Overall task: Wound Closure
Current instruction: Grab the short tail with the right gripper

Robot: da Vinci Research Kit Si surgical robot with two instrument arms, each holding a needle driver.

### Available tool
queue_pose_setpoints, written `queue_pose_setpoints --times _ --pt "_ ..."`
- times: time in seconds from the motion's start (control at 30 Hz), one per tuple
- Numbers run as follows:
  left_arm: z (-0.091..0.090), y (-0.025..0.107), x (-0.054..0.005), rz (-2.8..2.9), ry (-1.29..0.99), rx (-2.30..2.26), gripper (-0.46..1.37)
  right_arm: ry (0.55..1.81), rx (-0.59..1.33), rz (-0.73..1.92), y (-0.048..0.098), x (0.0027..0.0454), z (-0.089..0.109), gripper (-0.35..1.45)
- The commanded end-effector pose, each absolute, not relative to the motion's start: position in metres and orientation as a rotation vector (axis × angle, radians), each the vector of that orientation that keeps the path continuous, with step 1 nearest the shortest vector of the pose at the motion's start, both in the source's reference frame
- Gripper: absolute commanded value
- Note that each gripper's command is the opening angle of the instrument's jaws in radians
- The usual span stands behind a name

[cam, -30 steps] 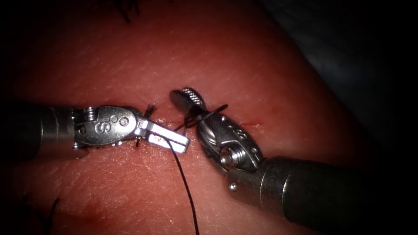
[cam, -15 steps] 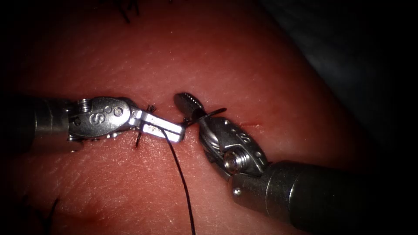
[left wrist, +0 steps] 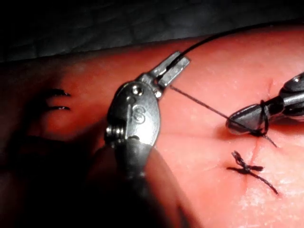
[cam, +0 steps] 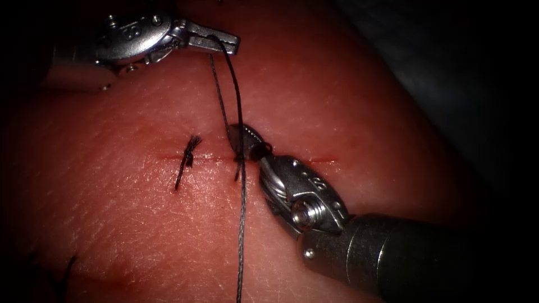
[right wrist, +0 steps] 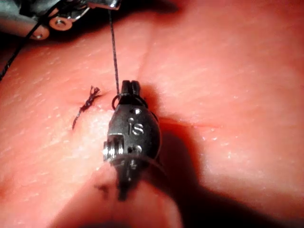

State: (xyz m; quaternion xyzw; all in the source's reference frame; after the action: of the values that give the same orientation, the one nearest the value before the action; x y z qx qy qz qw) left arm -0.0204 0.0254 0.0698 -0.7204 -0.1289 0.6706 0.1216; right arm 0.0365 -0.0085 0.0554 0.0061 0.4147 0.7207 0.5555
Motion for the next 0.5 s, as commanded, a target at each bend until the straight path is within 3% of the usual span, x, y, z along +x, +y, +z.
queue_pose_setpoints --times 0.03,0.5 --pt "0.0703 0.0259 -0.0207 1.961 -0.375 -2.097 -0.35 0.978 0.010 1.695 -0.0086 0.0364 0.0553 -0.35" --pt "0.0788 0.0309 -0.0221 1.975 -0.333 -2.028 -0.35 0.979 0.010 1.636 -0.0098 0.0363 0.0542 -0.35"
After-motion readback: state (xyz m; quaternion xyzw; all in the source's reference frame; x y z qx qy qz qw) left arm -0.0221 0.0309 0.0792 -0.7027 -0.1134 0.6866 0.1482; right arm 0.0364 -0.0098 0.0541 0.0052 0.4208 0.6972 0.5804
